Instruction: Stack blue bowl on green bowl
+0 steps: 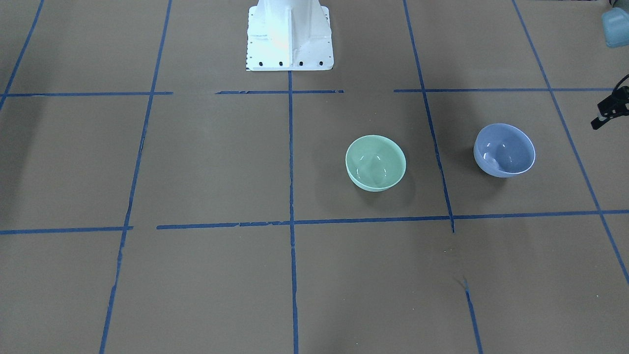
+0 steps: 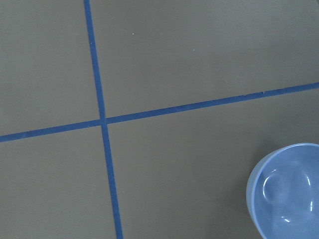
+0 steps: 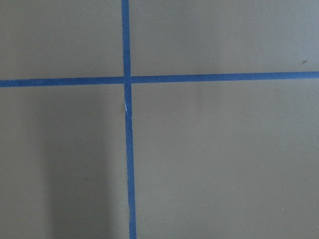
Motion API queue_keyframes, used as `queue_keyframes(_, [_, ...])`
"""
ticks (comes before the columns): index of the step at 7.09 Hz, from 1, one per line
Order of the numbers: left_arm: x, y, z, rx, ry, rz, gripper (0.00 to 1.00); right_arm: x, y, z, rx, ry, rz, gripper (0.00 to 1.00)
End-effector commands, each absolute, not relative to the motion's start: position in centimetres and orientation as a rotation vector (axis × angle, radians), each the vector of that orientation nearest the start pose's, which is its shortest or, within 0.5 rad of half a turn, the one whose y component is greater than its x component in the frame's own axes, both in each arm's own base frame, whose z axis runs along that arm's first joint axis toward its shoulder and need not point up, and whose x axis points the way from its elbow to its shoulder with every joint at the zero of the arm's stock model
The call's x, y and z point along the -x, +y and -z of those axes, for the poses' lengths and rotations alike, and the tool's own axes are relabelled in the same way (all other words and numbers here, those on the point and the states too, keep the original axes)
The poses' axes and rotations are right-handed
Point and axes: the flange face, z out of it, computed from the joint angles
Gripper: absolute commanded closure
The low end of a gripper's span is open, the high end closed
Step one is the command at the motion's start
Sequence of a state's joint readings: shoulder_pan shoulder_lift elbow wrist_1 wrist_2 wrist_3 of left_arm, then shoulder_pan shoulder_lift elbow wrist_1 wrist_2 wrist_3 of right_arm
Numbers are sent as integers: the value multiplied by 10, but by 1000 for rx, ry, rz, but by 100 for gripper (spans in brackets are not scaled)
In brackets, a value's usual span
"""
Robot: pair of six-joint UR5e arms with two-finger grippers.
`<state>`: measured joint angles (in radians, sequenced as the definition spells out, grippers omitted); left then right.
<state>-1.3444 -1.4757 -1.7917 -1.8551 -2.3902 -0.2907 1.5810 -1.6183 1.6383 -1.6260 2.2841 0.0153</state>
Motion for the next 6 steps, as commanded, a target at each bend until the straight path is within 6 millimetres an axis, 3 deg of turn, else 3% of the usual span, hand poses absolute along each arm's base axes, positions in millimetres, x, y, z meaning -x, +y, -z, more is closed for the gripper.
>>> queue_keyframes(1, [-105, -440, -568, -165, 892, -74, 0, -72, -468, -658, 36, -713, -36, 0])
queue_keyframes(2, [-142, -434, -576, -158, 882, -20, 0, -72, -468, -658, 36, -713, -36, 0])
queue_keyframes(3, [-167, -429, -591, -140, 883, -12, 0, -72, -468, -658, 36, -713, -36, 0])
queue_keyframes(6, [-191, -429, -600, -113, 884, -37, 0, -73, -468, -658, 35, -713, -38, 0])
